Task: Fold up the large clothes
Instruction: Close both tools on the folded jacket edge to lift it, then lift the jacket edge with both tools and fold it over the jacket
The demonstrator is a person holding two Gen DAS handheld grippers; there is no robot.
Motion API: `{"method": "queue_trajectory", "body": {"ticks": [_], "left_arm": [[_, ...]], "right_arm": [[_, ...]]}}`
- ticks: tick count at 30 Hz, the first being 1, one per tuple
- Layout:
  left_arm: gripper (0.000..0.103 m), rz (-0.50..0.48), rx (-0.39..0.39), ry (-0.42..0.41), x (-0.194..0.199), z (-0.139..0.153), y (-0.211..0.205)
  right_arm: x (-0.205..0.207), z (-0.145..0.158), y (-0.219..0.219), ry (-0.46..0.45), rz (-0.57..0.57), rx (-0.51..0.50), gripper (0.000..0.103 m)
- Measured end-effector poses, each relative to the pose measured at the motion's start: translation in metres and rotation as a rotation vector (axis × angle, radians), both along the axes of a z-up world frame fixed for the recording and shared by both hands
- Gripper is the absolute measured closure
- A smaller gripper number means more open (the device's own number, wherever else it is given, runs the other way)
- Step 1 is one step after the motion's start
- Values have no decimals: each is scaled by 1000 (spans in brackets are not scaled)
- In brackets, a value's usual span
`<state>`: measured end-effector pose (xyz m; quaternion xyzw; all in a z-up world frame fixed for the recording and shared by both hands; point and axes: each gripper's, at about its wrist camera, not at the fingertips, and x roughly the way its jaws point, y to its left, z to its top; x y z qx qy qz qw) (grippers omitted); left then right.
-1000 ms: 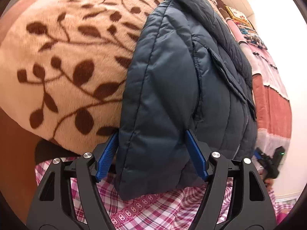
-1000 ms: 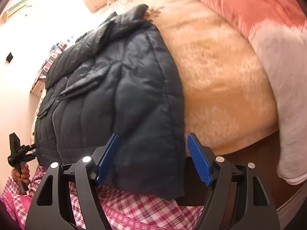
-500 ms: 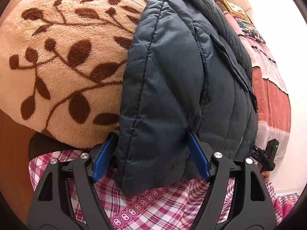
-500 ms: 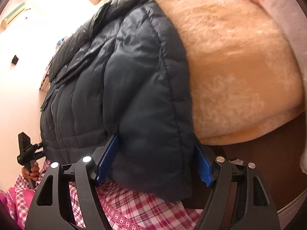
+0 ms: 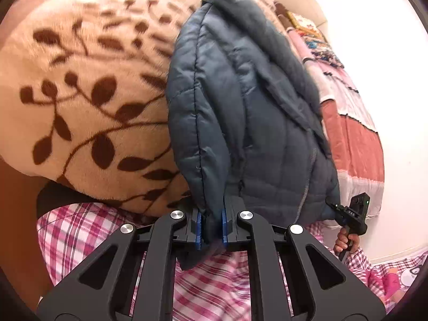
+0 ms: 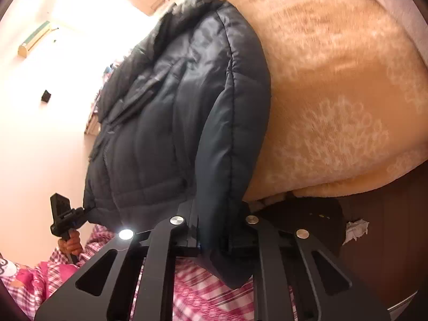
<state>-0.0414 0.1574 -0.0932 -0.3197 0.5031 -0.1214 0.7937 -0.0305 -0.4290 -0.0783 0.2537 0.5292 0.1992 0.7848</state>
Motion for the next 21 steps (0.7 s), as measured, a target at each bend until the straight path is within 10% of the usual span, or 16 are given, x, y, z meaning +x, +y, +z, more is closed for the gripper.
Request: {"method": "queue_trajectory", "body": {"ticks": [21], "left_arm": [[95, 49, -57, -585, -63, 203, 17]], "right_arm": [[-62, 166, -6, -446, -76, 251, 93]]}}
